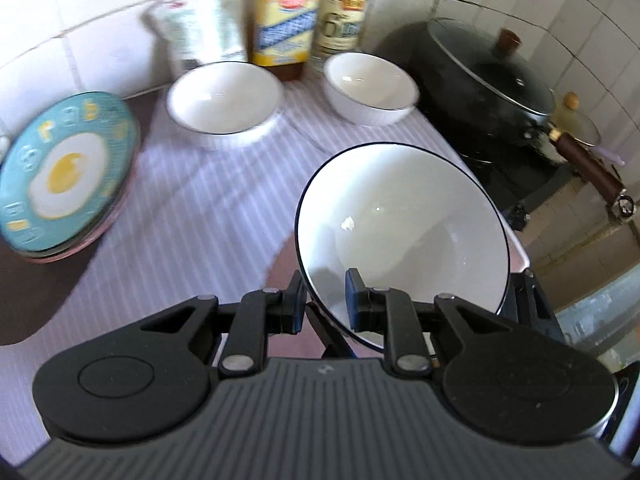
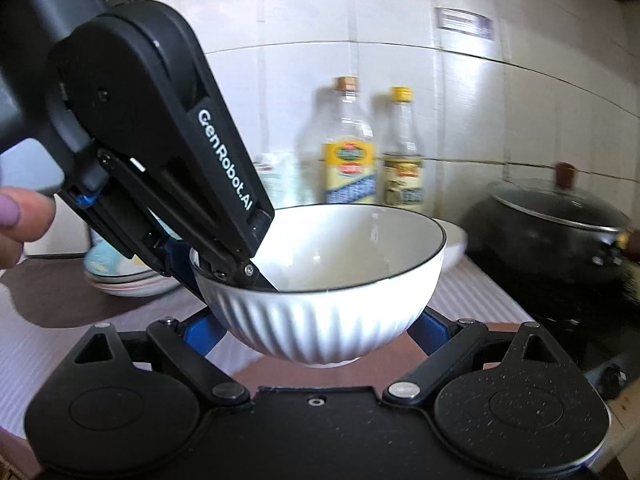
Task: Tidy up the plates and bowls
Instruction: 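Carry the white bowl with the left gripper toward the plate stack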
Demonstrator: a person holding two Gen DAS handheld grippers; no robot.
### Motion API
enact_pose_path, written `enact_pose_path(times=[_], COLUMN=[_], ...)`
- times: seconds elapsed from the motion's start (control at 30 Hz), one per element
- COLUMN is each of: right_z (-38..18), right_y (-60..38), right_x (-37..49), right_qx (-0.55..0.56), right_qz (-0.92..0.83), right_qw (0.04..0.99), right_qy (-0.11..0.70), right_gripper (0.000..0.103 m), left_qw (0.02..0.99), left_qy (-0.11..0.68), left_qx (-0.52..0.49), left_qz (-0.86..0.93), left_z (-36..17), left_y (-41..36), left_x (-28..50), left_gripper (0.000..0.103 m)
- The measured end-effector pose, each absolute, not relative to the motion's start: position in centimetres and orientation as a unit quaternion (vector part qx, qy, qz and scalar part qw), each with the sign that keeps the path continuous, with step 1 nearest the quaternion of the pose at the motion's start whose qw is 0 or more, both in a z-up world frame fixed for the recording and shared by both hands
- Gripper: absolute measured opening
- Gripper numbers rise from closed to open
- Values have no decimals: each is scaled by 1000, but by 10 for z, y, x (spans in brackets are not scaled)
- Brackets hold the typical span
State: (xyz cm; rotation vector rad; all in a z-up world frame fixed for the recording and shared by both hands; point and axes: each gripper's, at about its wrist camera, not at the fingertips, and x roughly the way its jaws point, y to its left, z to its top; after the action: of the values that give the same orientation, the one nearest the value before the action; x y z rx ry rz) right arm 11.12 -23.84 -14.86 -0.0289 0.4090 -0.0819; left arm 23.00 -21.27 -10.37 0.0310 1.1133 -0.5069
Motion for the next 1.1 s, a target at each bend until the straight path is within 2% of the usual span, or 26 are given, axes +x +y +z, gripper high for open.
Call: enact_pose_path(times=[0.33,0.6,1.1], right_z=[-157,-178,-204], right_y=[-187,-159,-131], right_x=[141,161,178], right_qx=[-50,-36,-70], right_qz=[41,88,103], right_qw=[973,964,947], right_qy=[220,248,295], right_gripper=[98,97,96], left_qw=[828,820,796], left_qy=[529,551,590], left_qx=[6,10,-1], left_qz=[-185,-155,-135], left_z=[-118,-137,-164], left_y=[-143,-109,-85], left_x=[235,242,256], left_gripper=[19,19,18])
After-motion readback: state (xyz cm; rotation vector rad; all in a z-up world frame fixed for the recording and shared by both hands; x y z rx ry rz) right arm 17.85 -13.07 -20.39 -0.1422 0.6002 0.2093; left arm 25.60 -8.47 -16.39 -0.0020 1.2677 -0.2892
